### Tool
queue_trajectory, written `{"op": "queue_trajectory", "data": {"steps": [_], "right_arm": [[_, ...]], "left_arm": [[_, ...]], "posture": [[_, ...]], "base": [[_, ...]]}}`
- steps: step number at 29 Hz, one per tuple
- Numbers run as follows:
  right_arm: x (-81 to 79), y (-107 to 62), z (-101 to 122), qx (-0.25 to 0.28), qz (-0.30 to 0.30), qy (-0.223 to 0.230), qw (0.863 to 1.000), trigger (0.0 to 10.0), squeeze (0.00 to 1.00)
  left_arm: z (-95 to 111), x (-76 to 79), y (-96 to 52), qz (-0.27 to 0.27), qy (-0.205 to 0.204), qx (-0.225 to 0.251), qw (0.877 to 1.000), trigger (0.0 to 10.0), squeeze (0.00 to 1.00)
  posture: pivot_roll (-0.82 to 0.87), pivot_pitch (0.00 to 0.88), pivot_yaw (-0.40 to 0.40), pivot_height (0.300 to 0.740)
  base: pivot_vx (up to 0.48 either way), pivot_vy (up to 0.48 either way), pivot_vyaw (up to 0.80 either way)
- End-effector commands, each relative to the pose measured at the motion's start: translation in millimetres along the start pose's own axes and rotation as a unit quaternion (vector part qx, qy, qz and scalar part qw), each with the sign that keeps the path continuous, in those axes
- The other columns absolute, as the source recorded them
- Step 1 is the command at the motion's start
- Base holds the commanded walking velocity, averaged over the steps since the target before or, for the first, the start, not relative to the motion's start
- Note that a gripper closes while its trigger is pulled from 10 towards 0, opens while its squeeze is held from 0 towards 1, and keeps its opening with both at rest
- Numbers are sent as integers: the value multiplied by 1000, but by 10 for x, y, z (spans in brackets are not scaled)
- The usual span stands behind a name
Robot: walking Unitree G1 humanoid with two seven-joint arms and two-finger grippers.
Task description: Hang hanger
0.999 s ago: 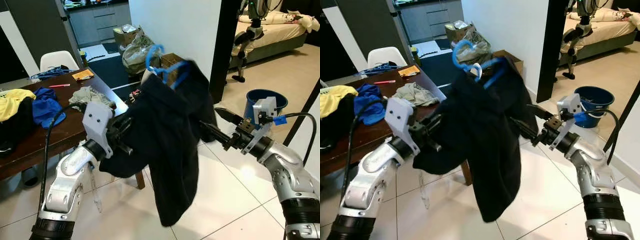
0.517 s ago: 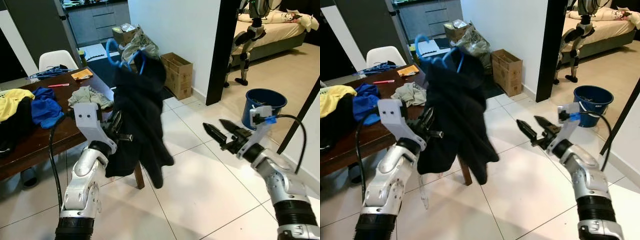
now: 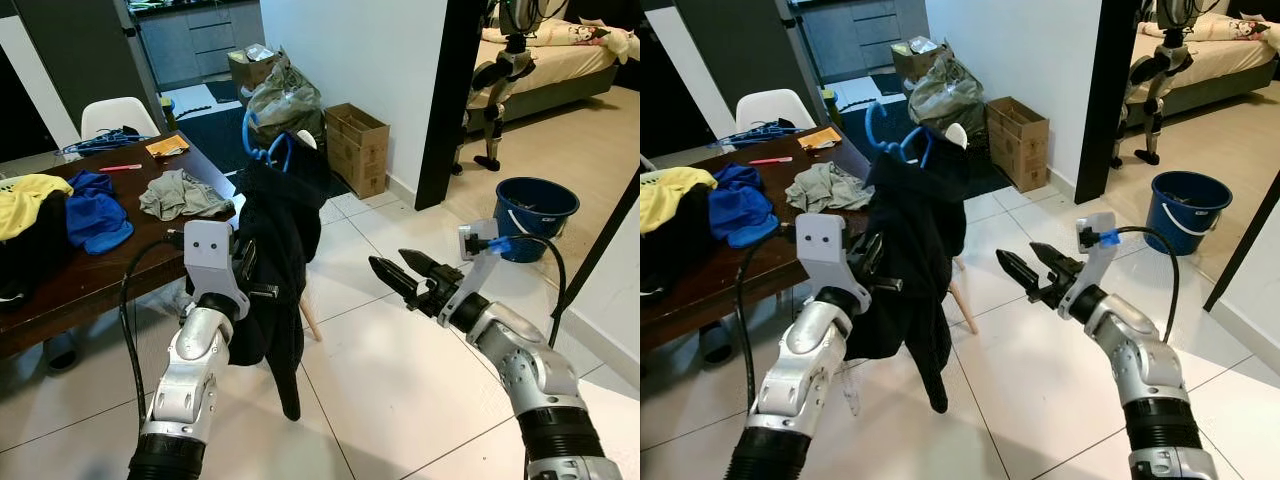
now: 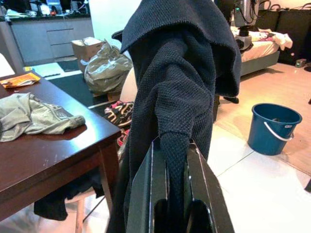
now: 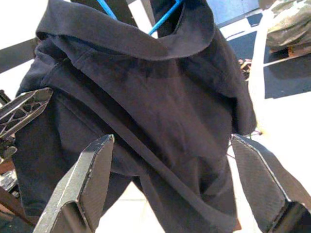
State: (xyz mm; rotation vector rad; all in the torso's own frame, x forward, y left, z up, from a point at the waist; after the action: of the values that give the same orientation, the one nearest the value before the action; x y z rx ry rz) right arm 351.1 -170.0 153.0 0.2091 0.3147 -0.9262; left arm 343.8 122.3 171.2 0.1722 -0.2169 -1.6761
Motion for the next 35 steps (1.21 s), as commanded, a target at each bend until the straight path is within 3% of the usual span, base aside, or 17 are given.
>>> {"op": "queue_trajectory", "data": {"steps": [1, 8, 9, 10, 12, 15, 18, 21, 24, 26, 28, 29, 32, 35], "right_arm": [[-25, 49, 0, 0, -2, 0, 1000, 10000, 0], [126, 51, -46, -15, -63, -19, 998, 10000, 0], [236, 30, -44, -14, -98, -22, 995, 10000, 0], [236, 30, -44, -14, -98, -22, 995, 10000, 0], [463, -49, -31, -21, -174, -46, 983, 10000, 0], [575, -107, -19, -29, -213, -67, 974, 10000, 0], [697, -199, 3, -36, -257, -90, 962, 10000, 0], [742, -235, 12, -36, -274, -94, 957, 10000, 0], [856, -338, 14, -46, -314, -117, 941, 10000, 0], [972, -464, 2, -56, -355, -140, 922, 10000, 0], [1008, -503, -7, -58, -368, -145, 917, 10000, 0], [1021, -533, -22, -58, -374, -146, 914, 10000, 0], [1024, -547, -38, -57, -376, -147, 913, 10000, 0], [870, -554, -201, -63, -353, -154, 921, 10000, 0]], "left_arm": [[96, 12, 20, -7, 2, 28, 1000, 10000, 0], [56, 173, -39, -100, -16, 18, 995, 10000, 0], [15, 179, -83, -131, -37, 1, 991, 10000, 0], [15, 179, -83, -131, -37, 1, 991, 10000, 0], [-6, 113, -214, -194, -102, -22, 975, 10000, 0], [1, 38, -300, -225, -122, -31, 966, 10000, 0], [-42, -150, -414, -246, -90, -47, 964, 10000, 0], [-54, -221, -455, -252, -79, -53, 963, 10000, 0], [-49, -310, -534, -269, -66, -61, 959, 10000, 0], [-30, -349, -551, -258, -65, -53, 962, 10000, 0], [-23, -361, -550, -249, -66, -50, 965, 10000, 0], [-35, -407, -517, -216, -62, -44, 973, 10000, 0], [-49, -463, -486, -181, -61, -40, 981, 10000, 0], [-158, -554, -552, -111, -45, -40, 992, 10000, 0]], "posture": [[-25, 0, 84, 740], [-25, 0, 83, 740], [-25, 0, 83, 740], [-25, 0, 83, 740], [-30, 0, 83, 740], [-30, 0, 83, 740], [-29, 0, 83, 740], [-29, 0, 83, 740], [-25, 0, 79, 740], [-27, 0, 80, 740], [-30, 0, 80, 740], [-33, 0, 81, 740], [-33, 0, 81, 740], [-54, 0, 70, 740]], "base": [[0, 0, 0], [0, 0, -692], [0, 0, -769], [0, 0, -769], [0, 0, -769], [0, 0, -769], [0, 0, -769], [0, 0, -769], [0, 0, -769], [0, 0, -769], [0, 0, -769], [0, 0, -769], [0, 0, -769], [0, 0, -769]]}}
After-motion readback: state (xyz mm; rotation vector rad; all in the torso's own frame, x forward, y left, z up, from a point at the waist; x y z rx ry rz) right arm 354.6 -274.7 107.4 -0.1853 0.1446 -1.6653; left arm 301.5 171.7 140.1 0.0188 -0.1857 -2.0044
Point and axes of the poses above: a point about 5 cm out from each wrist's last joint towards the gripper, its own y axis pointing out of the wrist towards the gripper, its own z axis along the axis of the wrist's last joint, x = y × z, the point moved 3 cm from there along y, pointing out of the wrist towards the gripper, and after that the axes turned 4 degrees about y, right-handed, at the moved point
